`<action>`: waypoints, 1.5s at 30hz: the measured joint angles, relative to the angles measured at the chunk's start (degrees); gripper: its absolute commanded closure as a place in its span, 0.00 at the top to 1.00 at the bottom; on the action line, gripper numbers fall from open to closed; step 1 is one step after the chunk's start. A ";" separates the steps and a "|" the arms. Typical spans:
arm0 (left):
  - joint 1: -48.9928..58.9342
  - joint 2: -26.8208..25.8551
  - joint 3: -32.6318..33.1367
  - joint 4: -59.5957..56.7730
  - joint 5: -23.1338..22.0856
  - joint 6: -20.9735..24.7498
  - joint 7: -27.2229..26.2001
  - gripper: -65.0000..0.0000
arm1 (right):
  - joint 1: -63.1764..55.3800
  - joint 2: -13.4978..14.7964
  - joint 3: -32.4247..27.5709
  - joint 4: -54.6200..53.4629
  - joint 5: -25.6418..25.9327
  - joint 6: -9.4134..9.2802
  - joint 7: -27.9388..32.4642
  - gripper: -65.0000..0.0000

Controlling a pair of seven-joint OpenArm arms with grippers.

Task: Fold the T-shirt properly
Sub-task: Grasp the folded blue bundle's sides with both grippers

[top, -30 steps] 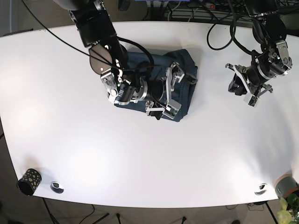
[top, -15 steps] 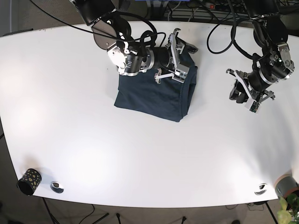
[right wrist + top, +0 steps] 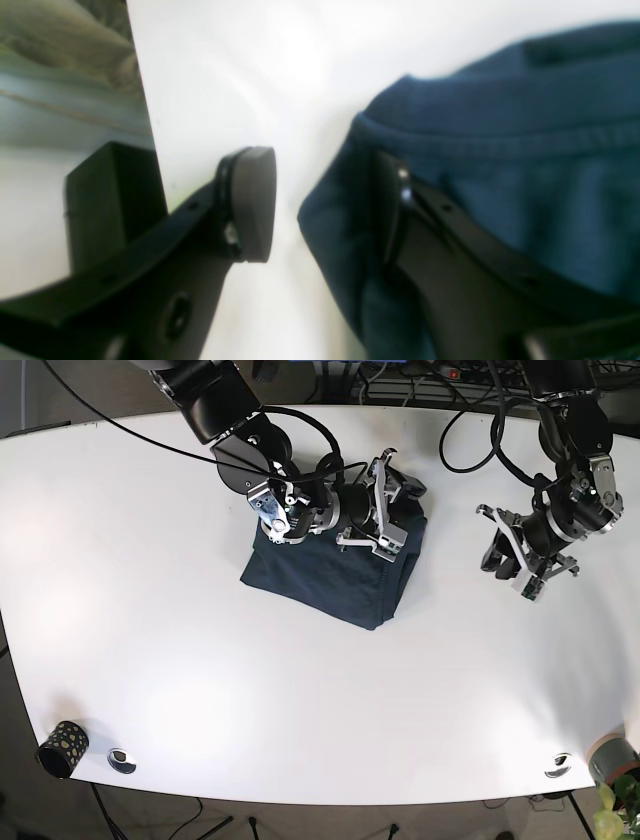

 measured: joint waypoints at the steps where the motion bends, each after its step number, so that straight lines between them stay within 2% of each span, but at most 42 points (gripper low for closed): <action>1: 0.00 0.09 0.90 0.42 -0.11 -0.04 0.02 0.22 | -0.07 0.55 -0.02 1.88 0.24 0.13 0.04 0.42; 6: -0.72 -0.15 7.32 2.14 -0.15 -0.07 0.02 0.22 | -0.59 4.07 2.73 9.75 1.20 0.50 0.33 0.41; 13: -1.57 0.15 16.90 2.47 0.07 -0.07 -0.22 0.22 | -1.16 7.56 18.21 11.87 0.61 0.31 -0.09 0.41; 16: -1.44 2.08 21.51 2.36 0.63 -0.07 0.00 0.22 | -0.61 9.68 23.32 11.87 0.61 0.33 -0.09 0.41; 20: -1.51 7.04 26.08 1.79 7.58 -0.11 -0.35 0.22 | 1.22 12.00 26.95 10.38 0.26 0.55 0.35 0.40; 23: -1.46 10.69 27.47 -0.48 14.45 -0.11 -0.24 0.22 | 2.47 13.88 28.17 6.82 0.37 0.50 0.20 0.31; 27: -1.40 13.46 28.04 -2.16 18.71 -0.09 -0.07 0.22 | 2.78 15.96 28.44 1.07 0.11 0.50 1.53 0.26; 32: -1.57 13.44 27.56 -5.07 19.98 -0.09 -0.48 0.22 | 2.60 16.24 28.15 -5.99 -1.57 0.35 7.43 0.26; 37: -1.57 12.09 26.49 -7.91 19.39 -0.09 -0.72 0.22 | 2.51 14.19 28.26 -10.08 -13.29 0.52 11.23 0.25; 40: -3.19 11.43 26.03 -9.79 18.45 -0.28 -1.40 0.22 | 2.14 12.31 28.55 -10.47 -16.98 0.57 14.05 0.25; 45: -4.90 8.44 26.01 -11.39 18.75 -0.28 -3.39 0.22 | 0.37 11.67 28.33 -9.33 -17.40 0.76 15.58 0.25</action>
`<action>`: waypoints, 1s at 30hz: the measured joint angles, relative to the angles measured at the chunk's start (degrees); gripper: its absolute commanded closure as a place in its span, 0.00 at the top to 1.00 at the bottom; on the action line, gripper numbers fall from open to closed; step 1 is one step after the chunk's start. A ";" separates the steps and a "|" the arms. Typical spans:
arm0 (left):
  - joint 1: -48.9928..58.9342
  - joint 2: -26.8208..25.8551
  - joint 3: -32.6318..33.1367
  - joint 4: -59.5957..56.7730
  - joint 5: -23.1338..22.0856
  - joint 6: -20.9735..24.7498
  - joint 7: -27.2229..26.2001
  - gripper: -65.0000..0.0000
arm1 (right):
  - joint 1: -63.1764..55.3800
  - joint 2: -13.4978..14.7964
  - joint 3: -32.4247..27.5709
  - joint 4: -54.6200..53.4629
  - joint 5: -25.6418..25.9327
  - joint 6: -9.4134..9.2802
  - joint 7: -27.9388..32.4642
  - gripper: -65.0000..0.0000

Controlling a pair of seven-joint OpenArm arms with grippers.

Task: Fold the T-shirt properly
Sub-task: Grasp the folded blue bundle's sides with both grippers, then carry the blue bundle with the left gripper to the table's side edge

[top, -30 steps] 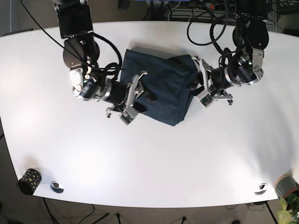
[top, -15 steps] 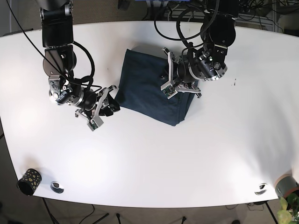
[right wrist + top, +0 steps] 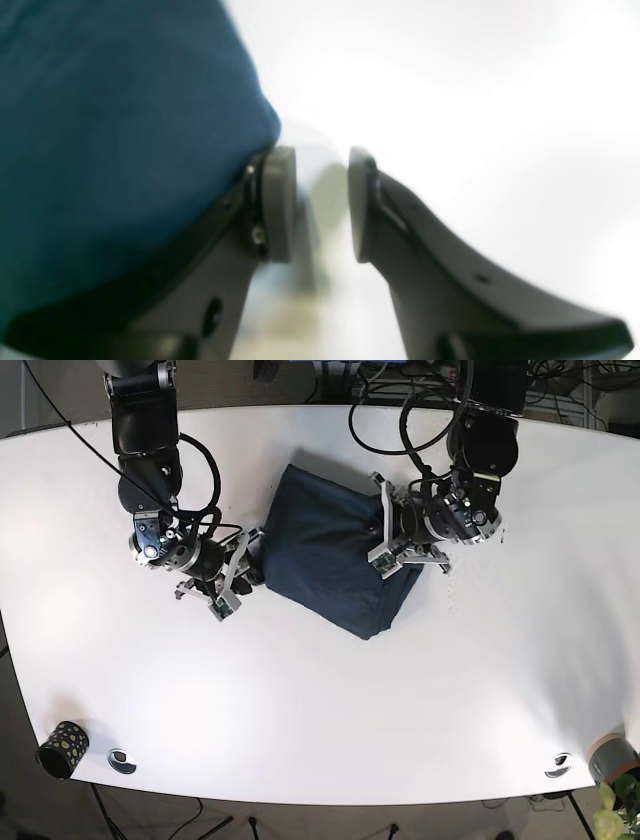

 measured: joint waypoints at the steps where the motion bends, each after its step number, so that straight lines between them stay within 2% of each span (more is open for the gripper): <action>1: 0.00 -0.55 -0.07 0.00 0.04 0.00 -0.55 0.22 | -0.46 0.20 0.02 0.61 -0.02 0.15 -0.11 0.25; 3: -0.11 -1.57 -0.09 -0.02 0.15 0.00 -1.62 0.22 | -1.38 0.44 0.11 1.86 -0.35 0.79 -0.46 0.25; 10: -1.84 -4.44 0.00 1.44 1.03 0.02 -1.60 0.23 | -6.32 0.04 -0.26 8.44 -0.81 1.22 -3.13 0.25; 14: -2.27 -4.81 -1.73 5.73 0.98 0.04 -1.62 0.23 | -7.65 0.11 -5.88 12.68 -2.05 0.13 -6.08 0.25; 17: -2.27 -4.55 -4.55 8.55 1.01 0.04 -1.62 0.24 | -9.44 -0.79 -9.97 15.43 -1.84 0.39 -6.51 0.25; 19: -2.23 -4.61 -5.01 9.77 1.18 0.04 -1.53 0.29 | -9.88 -0.98 -12.90 16.87 -1.42 0.83 -7.74 0.25; 25: -2.08 -2.60 -5.42 10.51 1.40 0.04 -1.57 0.57 | -10.34 -3.91 -18.99 19.52 -2.08 0.81 -12.04 0.25; 27: -1.73 -2.05 -5.97 10.51 1.20 0.70 -1.60 0.61 | -10.62 -4.70 -21.79 20.22 -2.19 0.68 -12.39 0.25; 30: -1.07 -1.38 -6.56 10.60 1.46 5.88 -1.55 0.63 | -10.99 -5.29 -24.81 21.09 -1.66 0.92 -12.63 0.25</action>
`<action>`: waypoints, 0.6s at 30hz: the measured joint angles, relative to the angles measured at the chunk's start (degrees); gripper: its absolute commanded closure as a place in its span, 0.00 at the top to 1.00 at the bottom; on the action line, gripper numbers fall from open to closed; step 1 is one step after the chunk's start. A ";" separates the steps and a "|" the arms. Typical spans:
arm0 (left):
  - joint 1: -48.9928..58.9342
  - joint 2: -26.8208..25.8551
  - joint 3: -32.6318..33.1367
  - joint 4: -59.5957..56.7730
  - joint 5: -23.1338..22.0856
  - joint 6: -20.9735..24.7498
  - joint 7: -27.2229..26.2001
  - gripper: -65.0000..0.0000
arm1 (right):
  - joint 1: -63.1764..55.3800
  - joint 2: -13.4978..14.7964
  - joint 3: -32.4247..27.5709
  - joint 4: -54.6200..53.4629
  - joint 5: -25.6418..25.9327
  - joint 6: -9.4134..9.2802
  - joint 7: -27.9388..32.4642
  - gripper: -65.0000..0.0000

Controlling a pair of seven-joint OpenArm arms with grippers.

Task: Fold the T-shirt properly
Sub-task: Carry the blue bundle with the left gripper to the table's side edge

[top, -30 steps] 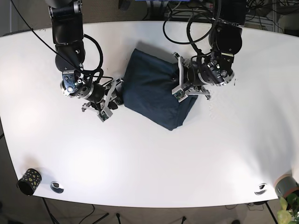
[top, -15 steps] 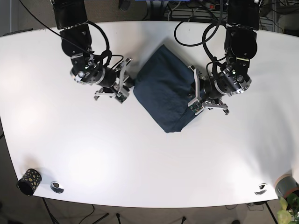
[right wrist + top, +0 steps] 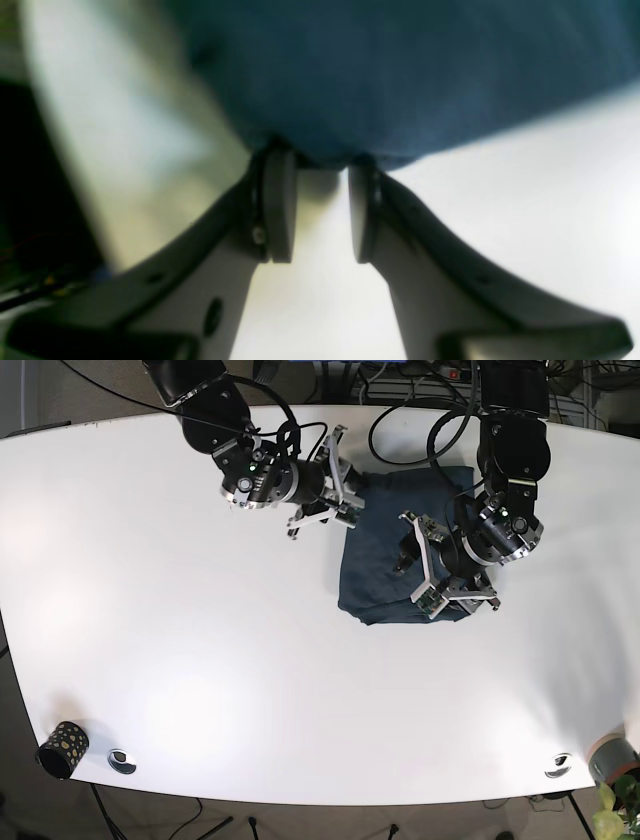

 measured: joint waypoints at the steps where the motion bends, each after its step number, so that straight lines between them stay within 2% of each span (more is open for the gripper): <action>1: 0.17 0.00 -0.02 0.00 -0.02 1.09 0.00 0.64 | -0.13 -0.28 -0.52 0.37 0.15 0.15 -0.07 0.25; 7: 1.20 2.80 -0.20 0.00 -0.04 8.70 0.02 0.64 | -0.72 0.02 0.11 2.60 0.50 0.33 0.04 0.25; 14: 2.34 4.48 1.68 -2.32 -0.31 16.31 -1.25 0.64 | -1.09 0.37 6.12 2.60 0.57 0.33 -0.22 0.25; 18: 4.63 4.11 3.74 -6.49 -0.37 20.63 -8.37 0.64 | -1.25 -0.07 10.56 2.51 5.81 0.42 -0.22 0.25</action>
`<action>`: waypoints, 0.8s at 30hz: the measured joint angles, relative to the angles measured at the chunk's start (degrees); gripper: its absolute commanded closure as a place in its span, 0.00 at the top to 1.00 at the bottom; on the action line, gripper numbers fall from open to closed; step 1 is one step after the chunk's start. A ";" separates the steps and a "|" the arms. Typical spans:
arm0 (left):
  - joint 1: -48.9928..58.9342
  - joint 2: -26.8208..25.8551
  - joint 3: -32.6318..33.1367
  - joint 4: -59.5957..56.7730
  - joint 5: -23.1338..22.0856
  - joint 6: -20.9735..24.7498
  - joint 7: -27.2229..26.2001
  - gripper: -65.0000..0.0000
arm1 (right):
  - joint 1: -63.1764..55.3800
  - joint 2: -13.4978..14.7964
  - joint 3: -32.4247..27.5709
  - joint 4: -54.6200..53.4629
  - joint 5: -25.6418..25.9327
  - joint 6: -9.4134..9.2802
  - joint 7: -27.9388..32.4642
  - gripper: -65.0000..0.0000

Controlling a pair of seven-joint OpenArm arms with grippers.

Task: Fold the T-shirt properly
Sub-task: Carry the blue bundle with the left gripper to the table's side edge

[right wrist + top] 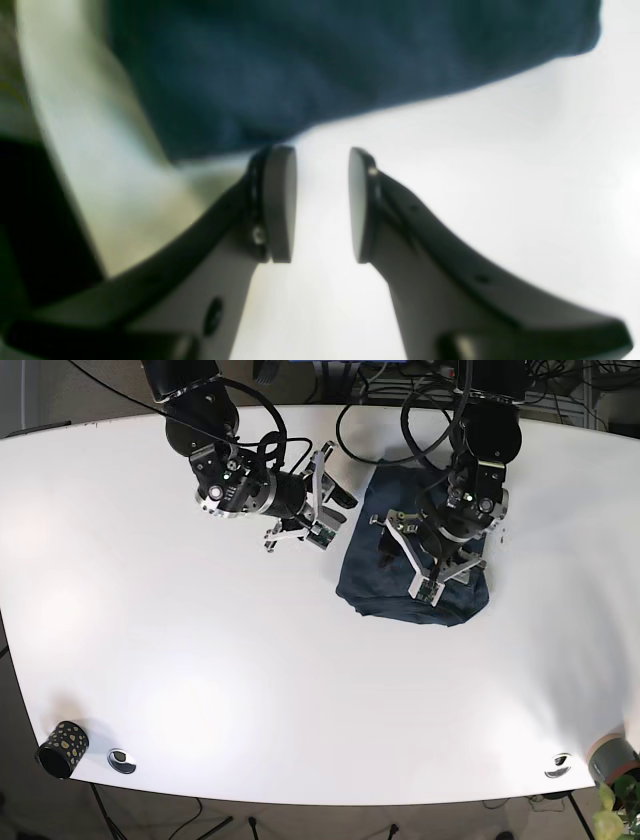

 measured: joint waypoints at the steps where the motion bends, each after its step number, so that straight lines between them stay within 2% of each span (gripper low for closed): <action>1: 0.33 0.09 0.11 -1.44 -0.07 1.07 -1.40 0.64 | 0.02 -0.20 1.38 -0.02 1.42 0.13 0.22 0.25; 3: 0.66 0.04 0.11 -4.87 0.04 1.81 -3.43 0.64 | 0.17 0.13 3.67 -0.02 2.99 0.04 0.37 0.25; 5: 0.26 -0.20 -0.11 -8.07 -0.15 1.86 -8.31 0.64 | 0.28 1.60 5.14 -0.02 4.52 -0.07 0.44 0.25; 10: -1.75 -1.62 -0.98 -15.69 -1.92 0.81 -13.62 0.64 | 0.35 4.37 5.51 -0.02 7.21 -0.31 -0.04 0.25; 14: -1.68 -3.87 -3.82 -19.04 -4.11 -1.27 -18.93 0.64 | 0.33 4.50 7.26 -0.02 9.01 -0.13 0.13 0.25; 17: -2.03 -6.78 -5.90 -20.26 -4.96 -2.93 -19.32 0.64 | 0.37 4.68 8.83 0.00 8.81 -0.31 0.15 0.25; 24: -3.06 -14.75 -13.90 -26.01 -7.32 -11.65 -20.83 0.64 | 0.17 4.87 8.81 1.49 8.39 -0.28 -0.07 0.25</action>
